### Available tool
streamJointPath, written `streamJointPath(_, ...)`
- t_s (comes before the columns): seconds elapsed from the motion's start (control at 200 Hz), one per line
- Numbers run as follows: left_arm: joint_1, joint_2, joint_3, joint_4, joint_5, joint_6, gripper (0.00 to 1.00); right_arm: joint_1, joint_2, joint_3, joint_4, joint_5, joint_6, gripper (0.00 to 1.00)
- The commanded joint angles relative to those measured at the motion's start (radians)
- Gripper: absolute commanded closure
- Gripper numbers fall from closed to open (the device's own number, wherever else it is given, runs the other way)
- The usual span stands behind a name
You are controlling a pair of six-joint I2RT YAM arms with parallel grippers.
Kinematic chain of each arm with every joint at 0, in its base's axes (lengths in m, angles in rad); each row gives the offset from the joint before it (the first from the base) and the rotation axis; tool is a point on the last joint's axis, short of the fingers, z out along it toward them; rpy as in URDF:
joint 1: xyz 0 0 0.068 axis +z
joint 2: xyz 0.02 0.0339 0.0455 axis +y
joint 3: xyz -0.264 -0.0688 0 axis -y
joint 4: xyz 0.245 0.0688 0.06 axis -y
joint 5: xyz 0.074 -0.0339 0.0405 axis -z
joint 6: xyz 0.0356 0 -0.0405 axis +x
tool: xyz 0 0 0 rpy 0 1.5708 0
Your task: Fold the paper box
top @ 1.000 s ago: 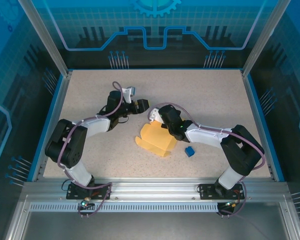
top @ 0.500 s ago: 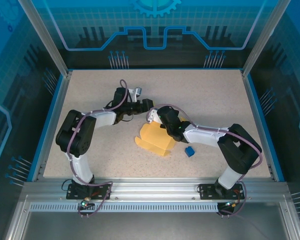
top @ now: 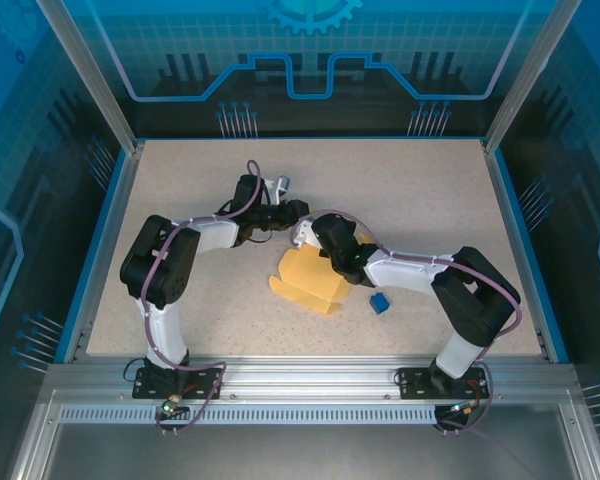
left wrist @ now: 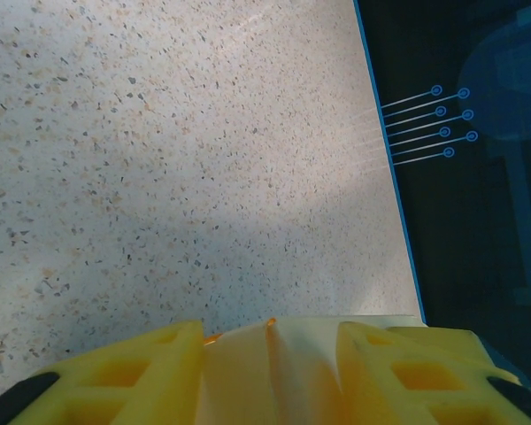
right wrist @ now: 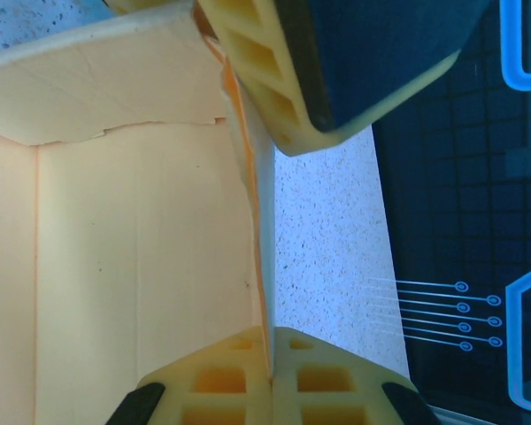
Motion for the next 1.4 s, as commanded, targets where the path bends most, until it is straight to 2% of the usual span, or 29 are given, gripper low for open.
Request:
streamJointPath(0.0, -0.007, 0.018, -0.002, 0.001, 0.014, -0.016, 0.6, 0.023, 0.018, 0.005, 0.039, 0.015, -0.006, 1.0)
streamJointPath(0.215, -0.007, 0.02, -0.049, 0.035, -0.011, -0.025, 0.67, 0.04, 0.03, -0.005, 0.069, 0.036, -0.006, 1.0)
streamJointPath(0.515, -0.007, -0.015, -0.039, 0.045, -0.018, -0.022, 0.69, 0.047, 0.029, 0.014, 0.091, 0.048, -0.016, 1.0)
streamJointPath(0.61, -0.005, -0.03, -0.042, 0.045, -0.023, -0.011, 0.66, 0.046, 0.026, 0.019, 0.087, 0.045, -0.018, 1.0)
streamJointPath(0.895, 0.031, -0.117, -0.112, 0.083, -0.07, 0.051, 0.39, 0.033, 0.002, 0.011, 0.048, 0.019, 0.005, 1.0)
streamJointPath(0.955, 0.039, -0.137, -0.143, 0.093, -0.09, 0.07, 0.36, 0.032, 0.002, 0.012, 0.047, 0.019, 0.006, 1.0)
streamJointPath(1.191, 0.056, -0.189, -0.292, 0.201, -0.147, 0.16, 0.32, 0.025, -0.001, 0.013, 0.036, 0.007, 0.012, 1.0)
streamJointPath(1.391, 0.055, -0.174, -0.383, 0.357, -0.128, 0.242, 0.33, 0.008, -0.013, 0.016, 0.014, -0.022, 0.037, 1.0)
